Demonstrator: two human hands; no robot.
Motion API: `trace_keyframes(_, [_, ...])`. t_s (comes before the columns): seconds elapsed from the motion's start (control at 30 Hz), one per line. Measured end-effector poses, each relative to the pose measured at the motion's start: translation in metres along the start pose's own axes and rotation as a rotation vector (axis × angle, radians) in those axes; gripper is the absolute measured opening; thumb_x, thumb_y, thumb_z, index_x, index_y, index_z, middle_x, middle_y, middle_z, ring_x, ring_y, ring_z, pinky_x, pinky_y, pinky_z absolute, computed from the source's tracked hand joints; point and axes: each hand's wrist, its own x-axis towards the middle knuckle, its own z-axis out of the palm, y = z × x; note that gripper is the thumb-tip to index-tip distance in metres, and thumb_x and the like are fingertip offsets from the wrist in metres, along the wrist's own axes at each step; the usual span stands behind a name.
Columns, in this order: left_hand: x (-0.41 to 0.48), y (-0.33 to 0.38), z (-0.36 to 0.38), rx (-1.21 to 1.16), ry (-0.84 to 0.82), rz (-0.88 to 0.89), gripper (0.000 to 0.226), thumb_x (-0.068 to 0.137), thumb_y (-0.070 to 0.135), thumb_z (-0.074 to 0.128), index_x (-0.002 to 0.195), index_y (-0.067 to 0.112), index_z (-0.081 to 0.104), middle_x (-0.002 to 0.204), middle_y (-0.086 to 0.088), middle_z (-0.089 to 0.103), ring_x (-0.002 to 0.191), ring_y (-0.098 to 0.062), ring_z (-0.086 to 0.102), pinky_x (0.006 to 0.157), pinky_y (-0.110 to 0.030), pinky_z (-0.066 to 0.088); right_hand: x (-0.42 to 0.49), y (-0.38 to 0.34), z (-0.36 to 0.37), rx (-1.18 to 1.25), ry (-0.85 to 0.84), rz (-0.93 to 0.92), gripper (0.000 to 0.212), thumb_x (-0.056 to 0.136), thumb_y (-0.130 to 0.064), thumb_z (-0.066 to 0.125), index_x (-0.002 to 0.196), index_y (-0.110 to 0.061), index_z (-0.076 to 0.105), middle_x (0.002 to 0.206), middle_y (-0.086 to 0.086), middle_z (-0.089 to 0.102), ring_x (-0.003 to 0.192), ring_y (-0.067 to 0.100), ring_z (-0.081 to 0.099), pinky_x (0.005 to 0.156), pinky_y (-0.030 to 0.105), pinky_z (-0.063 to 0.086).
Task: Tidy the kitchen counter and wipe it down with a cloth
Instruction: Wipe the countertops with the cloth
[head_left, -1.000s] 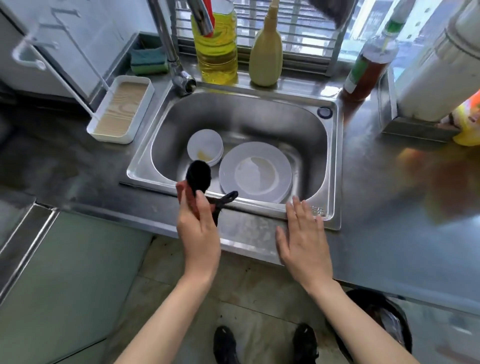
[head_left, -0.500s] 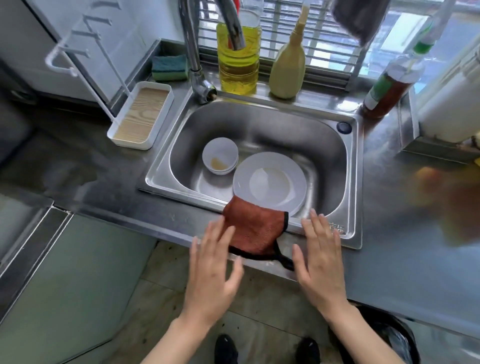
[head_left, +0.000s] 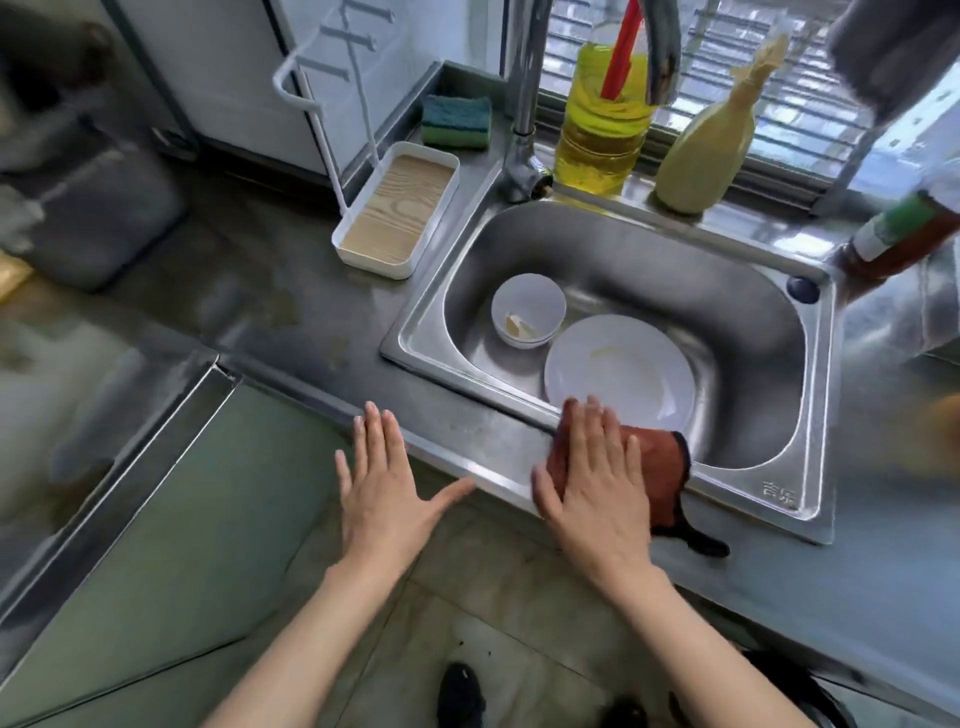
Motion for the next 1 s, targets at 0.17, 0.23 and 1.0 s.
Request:
trace_keyframes(0.17, [-0.001,0.000,0.001,0.026,-0.011,0.025,0.120,0.053,0.091,-0.002,0.138,0.010,-0.027,0.148,-0.007,-0.030,0.135,-0.018,-0.029,0.110,-0.040,-0.011,-0.019,0.020,-0.010,-0.014,-0.033,0.373,0.077,0.086,-0.047,0.018,0.144,0.004,0.024,0.152,0.022,0.024,0.140,0.039,0.020,0.110,0.056,0.019])
trace_keyframes(0.23, [0.000,0.000,0.001,0.024,-0.013,0.030,0.121,0.054,0.091,-0.001,0.139,0.009,-0.024,0.149,-0.007,-0.029,0.135,-0.018,-0.028,0.110,-0.040,-0.011,-0.009,0.004,-0.010,0.006,-0.023,0.305,0.073,0.087,-0.043,0.019,0.143,0.002,0.026,0.150,0.021,0.029,0.139,0.039,0.023,0.111,0.055,0.020])
trace_keyframes(1.0, [0.000,0.099,0.019,0.109,-0.045,0.633,0.078,0.086,0.064,0.020,0.148,0.020,0.006,0.157,0.002,0.000,0.143,-0.015,-0.010,0.115,-0.039,-0.010,-0.027,0.077,-0.022,0.025,-0.078,0.051,0.065,0.084,-0.038,0.034,0.145,-0.015,0.033,0.149,0.004,0.037,0.137,0.019,0.025,0.113,0.041,0.012])
